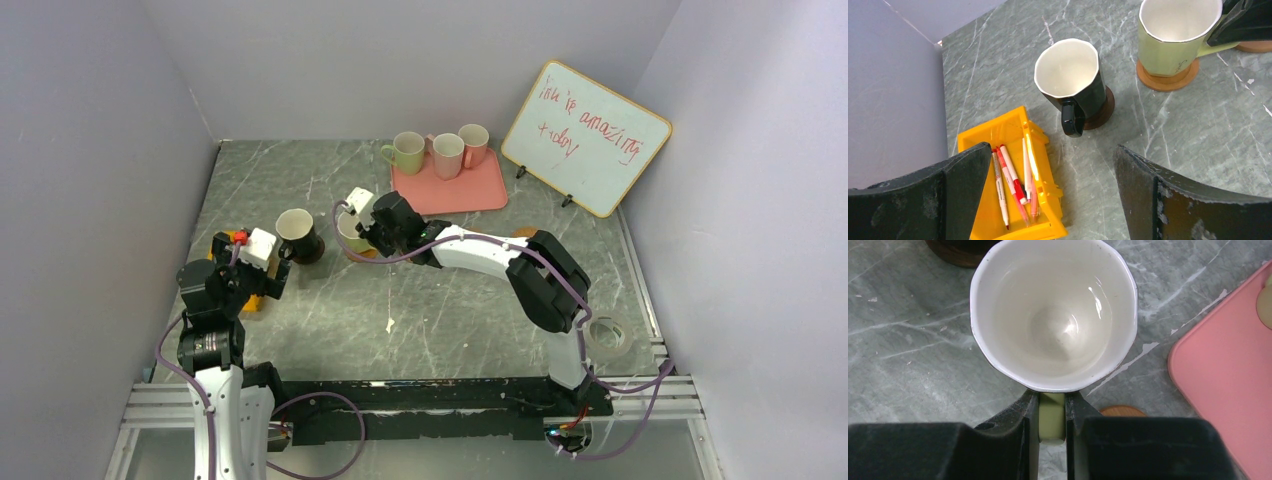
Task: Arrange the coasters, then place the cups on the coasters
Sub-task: Place the cup on the coaster.
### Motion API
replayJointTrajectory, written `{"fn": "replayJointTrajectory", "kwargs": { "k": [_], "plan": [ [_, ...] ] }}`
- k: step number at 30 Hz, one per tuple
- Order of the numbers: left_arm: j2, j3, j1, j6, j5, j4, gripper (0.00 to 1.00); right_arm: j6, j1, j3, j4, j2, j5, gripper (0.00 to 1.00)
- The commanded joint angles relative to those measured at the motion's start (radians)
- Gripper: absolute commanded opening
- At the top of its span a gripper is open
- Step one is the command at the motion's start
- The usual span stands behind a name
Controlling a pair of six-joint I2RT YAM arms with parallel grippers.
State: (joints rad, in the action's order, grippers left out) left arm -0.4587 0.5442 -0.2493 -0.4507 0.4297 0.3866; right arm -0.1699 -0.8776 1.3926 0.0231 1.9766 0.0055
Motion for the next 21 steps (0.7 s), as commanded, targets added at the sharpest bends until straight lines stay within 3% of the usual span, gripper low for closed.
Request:
{"fn": "replayJointTrajectory", "kwargs": {
  "k": [1,8,21],
  "plan": [
    [0.006,-0.003,-0.007,-0.006,0.026,-0.011,0.96,-0.021,0.006,0.040,0.012,-0.065,-0.009,0.00],
    [0.007,-0.003,-0.007,-0.006,0.026,-0.011,0.96,-0.010,0.018,0.039,0.018,-0.074,0.018,0.00],
    [0.005,-0.003,-0.007,-0.006,0.026,-0.012,0.96,0.016,0.032,0.035,0.025,-0.081,-0.114,0.00]
  ]
}}
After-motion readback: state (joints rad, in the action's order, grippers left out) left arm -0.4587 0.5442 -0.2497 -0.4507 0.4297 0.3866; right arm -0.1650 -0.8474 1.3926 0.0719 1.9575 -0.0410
